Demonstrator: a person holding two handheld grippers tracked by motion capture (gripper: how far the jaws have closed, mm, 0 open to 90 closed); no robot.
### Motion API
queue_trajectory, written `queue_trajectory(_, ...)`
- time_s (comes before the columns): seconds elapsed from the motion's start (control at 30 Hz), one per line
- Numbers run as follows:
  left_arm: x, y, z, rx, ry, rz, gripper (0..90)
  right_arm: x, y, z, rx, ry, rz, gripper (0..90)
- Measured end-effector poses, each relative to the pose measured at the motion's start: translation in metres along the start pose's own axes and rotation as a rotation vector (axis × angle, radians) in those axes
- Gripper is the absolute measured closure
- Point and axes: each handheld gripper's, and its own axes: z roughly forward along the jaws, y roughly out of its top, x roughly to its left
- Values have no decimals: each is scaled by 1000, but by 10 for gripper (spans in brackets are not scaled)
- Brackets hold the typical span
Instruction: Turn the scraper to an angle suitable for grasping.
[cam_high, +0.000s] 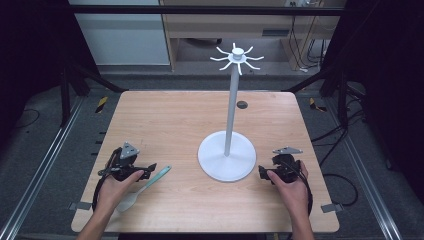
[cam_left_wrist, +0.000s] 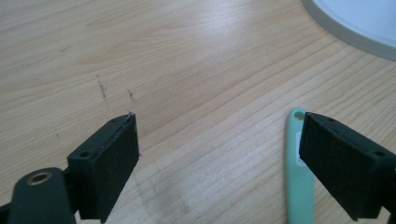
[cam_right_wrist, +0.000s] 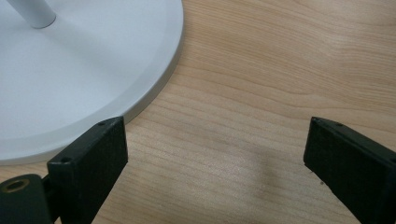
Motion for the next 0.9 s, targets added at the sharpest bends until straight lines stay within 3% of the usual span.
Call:
queue_trajectory(0.13,-7,2,1,2,7,16,197,1,0,0,2,0,-1,67)
queue_trajectory(0.23,-15,4,3,13,7,50,260,0,0,0,0,0,-1,67)
queue_trajectory(0.53,-26,8,2,33,16,94,647,1,1,0,2,3,-3,69)
queue_trajectory(0.7,-27,9,3,57,-5,103,795,2,1,0,3,2,-7,70)
queue_trajectory(0.9,-29,8,9,102,-38,110,893,2,1,0,5,4,-10,71)
